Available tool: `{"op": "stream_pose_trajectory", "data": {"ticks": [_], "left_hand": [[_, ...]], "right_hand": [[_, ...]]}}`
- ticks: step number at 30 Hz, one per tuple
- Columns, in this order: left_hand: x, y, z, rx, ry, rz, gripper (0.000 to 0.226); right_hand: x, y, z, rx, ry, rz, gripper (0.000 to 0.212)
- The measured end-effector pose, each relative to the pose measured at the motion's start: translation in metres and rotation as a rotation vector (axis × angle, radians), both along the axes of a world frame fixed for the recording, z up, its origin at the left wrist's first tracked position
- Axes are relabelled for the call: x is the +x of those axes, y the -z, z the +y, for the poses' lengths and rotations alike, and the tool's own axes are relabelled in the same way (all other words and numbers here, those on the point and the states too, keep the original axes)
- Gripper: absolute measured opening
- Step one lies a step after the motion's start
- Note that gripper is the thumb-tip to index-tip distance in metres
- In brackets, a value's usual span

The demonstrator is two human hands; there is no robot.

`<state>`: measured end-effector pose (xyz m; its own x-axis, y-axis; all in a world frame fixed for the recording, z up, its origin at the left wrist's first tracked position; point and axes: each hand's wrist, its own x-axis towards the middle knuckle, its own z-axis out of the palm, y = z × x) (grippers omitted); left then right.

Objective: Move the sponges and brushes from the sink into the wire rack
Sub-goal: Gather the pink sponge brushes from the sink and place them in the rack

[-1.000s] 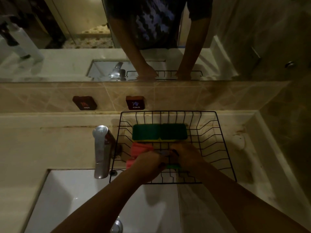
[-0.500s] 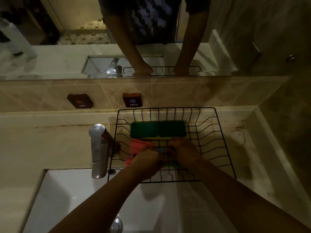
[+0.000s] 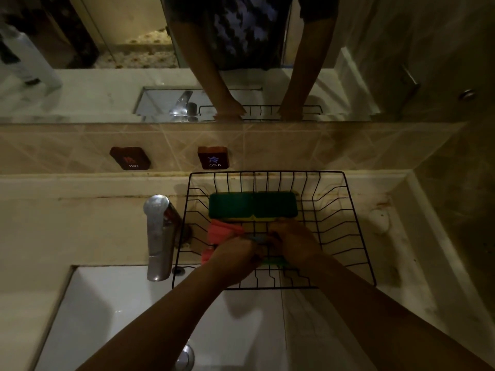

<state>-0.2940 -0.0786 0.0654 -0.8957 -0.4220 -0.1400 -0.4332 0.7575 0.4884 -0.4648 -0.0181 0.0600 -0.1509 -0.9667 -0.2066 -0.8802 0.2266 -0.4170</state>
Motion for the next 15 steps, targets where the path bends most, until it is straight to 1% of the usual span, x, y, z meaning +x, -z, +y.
{"op": "stream_pose_trajectory", "data": {"ticks": [4,7,10,15], "left_hand": [[-0.0004,-0.0004,0.0009,0.008,-0.016,-0.008,0.018],[-0.0001,-0.0024,0.0017,-0.001,-0.005,0.022,0.016],[0.0004,-0.0038,0.0006,0.013,0.014,-0.002,0.019],[0.001,-0.0088,0.0016,0.012,-0.021,0.004,0.017]], "right_hand": [[0.0001,0.0027,0.0,-0.007,0.01,0.009,0.012],[0.0,0.003,-0.0004,-0.001,0.001,0.027,0.015],[0.0002,0.0021,-0.0005,-0.003,0.003,0.026,0.015],[0.0002,-0.0037,0.0014,-0.001,-0.003,-0.034,0.015]]}}
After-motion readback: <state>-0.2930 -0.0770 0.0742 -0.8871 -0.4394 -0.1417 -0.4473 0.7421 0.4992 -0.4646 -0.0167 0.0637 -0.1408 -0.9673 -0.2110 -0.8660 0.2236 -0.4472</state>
